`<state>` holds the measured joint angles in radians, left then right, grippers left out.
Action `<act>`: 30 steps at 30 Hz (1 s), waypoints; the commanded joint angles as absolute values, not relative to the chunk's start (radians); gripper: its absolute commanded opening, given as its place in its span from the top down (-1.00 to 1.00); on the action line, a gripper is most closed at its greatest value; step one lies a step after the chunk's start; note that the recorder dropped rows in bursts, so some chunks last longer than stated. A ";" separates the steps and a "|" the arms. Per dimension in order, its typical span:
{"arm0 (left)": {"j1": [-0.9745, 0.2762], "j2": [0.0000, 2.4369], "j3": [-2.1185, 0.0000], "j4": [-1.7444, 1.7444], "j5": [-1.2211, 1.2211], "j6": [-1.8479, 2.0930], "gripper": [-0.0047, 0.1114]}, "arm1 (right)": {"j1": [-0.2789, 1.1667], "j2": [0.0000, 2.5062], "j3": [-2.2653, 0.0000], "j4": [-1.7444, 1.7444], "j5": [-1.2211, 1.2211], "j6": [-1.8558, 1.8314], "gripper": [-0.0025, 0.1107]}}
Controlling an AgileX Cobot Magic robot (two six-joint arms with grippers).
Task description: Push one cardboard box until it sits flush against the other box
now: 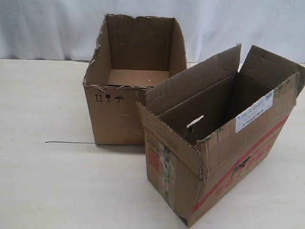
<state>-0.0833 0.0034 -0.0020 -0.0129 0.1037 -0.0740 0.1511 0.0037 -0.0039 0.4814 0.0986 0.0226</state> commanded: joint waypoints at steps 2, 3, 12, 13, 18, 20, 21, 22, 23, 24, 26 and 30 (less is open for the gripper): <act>-0.089 0.000 0.000 -0.009 0.096 -0.080 0.92 | 0.153 0.000 0.000 0.628 0.008 0.037 0.87; -0.089 0.000 0.000 -0.009 0.096 -0.080 0.92 | 0.153 0.000 0.000 0.628 -0.018 0.037 0.87; -0.089 0.000 0.000 -0.009 0.096 -0.080 0.92 | 0.153 0.006 -0.147 0.592 0.037 0.012 0.87; -0.089 0.000 0.000 -0.009 0.096 -0.080 0.92 | 0.153 0.029 -0.208 0.563 0.083 0.000 0.87; -0.089 0.000 0.000 -0.009 0.096 -0.080 0.92 | 0.153 0.229 -0.448 0.688 0.348 -0.319 0.87; -0.089 0.000 0.000 -0.009 0.096 -0.080 0.92 | 0.153 0.364 -0.525 0.866 0.486 -0.567 0.87; -0.089 0.000 0.000 -0.009 0.096 -0.080 0.92 | 0.153 0.429 -0.551 0.953 0.553 -0.670 0.87; -0.089 0.000 0.000 -0.009 0.096 -0.080 0.92 | 0.153 0.513 -0.581 1.024 0.615 -0.761 0.87; -0.089 0.000 0.000 -0.009 0.096 -0.080 0.92 | 0.153 0.573 -0.609 1.070 0.656 -0.811 0.87; -0.089 0.000 0.000 -0.009 0.096 -0.080 0.92 | 0.153 0.644 -0.646 1.084 0.707 -0.843 0.87; -0.089 0.000 0.000 -0.009 0.096 -0.080 0.92 | 0.153 0.721 -0.714 1.079 0.767 -0.857 0.87; -0.089 0.000 0.000 -0.009 0.098 -0.080 0.92 | 0.186 0.834 -0.874 0.980 0.852 -0.780 0.87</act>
